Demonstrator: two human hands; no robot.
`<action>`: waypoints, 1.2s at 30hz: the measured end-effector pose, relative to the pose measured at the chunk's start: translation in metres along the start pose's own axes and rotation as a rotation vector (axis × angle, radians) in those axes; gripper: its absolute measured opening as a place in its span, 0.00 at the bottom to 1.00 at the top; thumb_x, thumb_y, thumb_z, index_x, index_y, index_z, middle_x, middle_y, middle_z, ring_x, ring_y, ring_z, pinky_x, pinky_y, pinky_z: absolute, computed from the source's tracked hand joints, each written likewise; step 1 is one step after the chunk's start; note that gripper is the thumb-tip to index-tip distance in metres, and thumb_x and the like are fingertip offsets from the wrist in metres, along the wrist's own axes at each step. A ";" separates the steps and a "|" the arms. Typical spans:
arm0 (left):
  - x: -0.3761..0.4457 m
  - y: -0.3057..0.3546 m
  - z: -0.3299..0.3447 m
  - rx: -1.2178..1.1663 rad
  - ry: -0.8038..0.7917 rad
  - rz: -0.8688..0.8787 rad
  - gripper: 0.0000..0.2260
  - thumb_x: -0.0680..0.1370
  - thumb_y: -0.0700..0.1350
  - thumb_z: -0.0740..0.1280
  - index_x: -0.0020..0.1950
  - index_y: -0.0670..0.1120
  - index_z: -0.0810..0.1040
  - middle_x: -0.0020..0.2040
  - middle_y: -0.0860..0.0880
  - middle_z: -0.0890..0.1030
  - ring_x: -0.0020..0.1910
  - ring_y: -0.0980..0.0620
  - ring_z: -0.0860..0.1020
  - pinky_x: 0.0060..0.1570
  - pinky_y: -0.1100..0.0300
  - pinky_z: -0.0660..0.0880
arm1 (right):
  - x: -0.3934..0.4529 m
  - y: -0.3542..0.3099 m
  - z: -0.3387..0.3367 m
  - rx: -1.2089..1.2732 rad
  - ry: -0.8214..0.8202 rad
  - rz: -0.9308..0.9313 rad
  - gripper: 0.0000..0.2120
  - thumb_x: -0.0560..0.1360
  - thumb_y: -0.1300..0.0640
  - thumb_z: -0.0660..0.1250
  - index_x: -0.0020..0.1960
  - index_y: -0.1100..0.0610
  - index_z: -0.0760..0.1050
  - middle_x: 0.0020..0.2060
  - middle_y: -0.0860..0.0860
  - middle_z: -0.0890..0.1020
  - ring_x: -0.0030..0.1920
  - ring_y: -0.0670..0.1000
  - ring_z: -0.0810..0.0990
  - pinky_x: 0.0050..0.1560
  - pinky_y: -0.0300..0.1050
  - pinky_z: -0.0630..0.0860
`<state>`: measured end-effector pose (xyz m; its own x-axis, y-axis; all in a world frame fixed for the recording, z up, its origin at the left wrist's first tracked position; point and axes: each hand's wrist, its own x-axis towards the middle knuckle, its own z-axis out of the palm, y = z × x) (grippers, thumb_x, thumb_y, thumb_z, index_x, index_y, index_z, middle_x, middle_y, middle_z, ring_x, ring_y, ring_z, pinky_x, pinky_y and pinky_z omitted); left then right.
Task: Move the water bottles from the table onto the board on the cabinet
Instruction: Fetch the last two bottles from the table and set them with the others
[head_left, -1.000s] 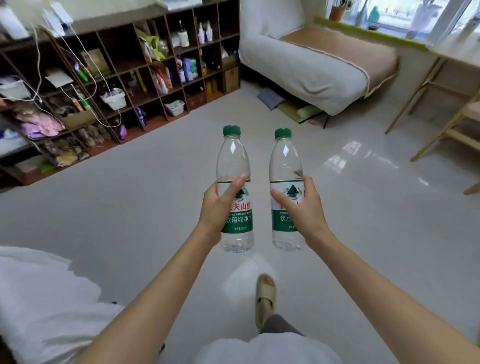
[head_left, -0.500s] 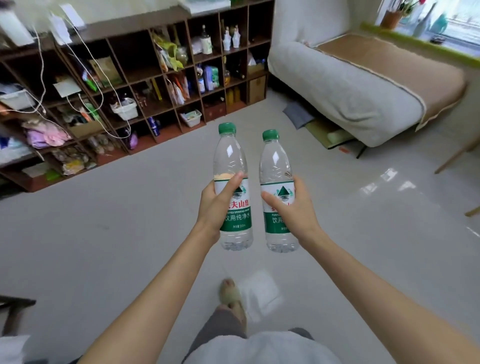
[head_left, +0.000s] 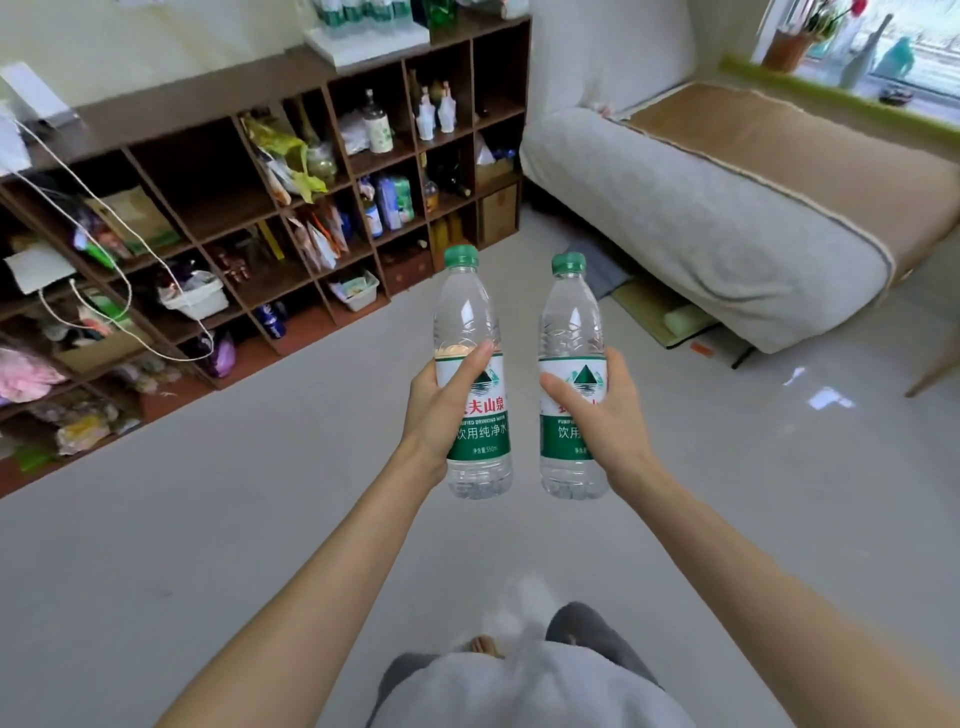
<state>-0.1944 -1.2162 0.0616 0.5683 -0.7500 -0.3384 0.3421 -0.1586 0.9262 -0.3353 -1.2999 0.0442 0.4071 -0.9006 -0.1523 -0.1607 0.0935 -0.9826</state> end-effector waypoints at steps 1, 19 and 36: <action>0.021 0.007 0.004 -0.011 -0.003 -0.007 0.17 0.75 0.52 0.69 0.58 0.42 0.78 0.42 0.44 0.85 0.37 0.49 0.84 0.37 0.57 0.79 | 0.022 -0.003 0.002 -0.002 0.004 -0.002 0.21 0.71 0.52 0.74 0.58 0.47 0.68 0.49 0.48 0.81 0.47 0.49 0.83 0.47 0.49 0.82; 0.418 0.139 0.066 -0.140 0.186 0.051 0.15 0.75 0.53 0.70 0.59 0.48 0.77 0.45 0.45 0.86 0.39 0.48 0.84 0.43 0.53 0.80 | 0.473 -0.081 0.058 -0.081 -0.224 -0.040 0.21 0.72 0.51 0.73 0.60 0.48 0.66 0.49 0.44 0.80 0.46 0.46 0.83 0.39 0.37 0.79; 0.765 0.291 -0.013 -0.055 0.233 0.120 0.09 0.74 0.55 0.70 0.51 0.52 0.80 0.42 0.50 0.86 0.44 0.49 0.85 0.46 0.53 0.80 | 0.816 -0.161 0.236 -0.078 -0.274 -0.141 0.26 0.70 0.50 0.74 0.63 0.51 0.67 0.52 0.47 0.82 0.50 0.47 0.83 0.52 0.50 0.81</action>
<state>0.3497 -1.8277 0.0705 0.7618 -0.5926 -0.2618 0.2988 -0.0372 0.9536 0.2348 -1.9502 0.0530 0.6553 -0.7538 -0.0486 -0.1501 -0.0668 -0.9864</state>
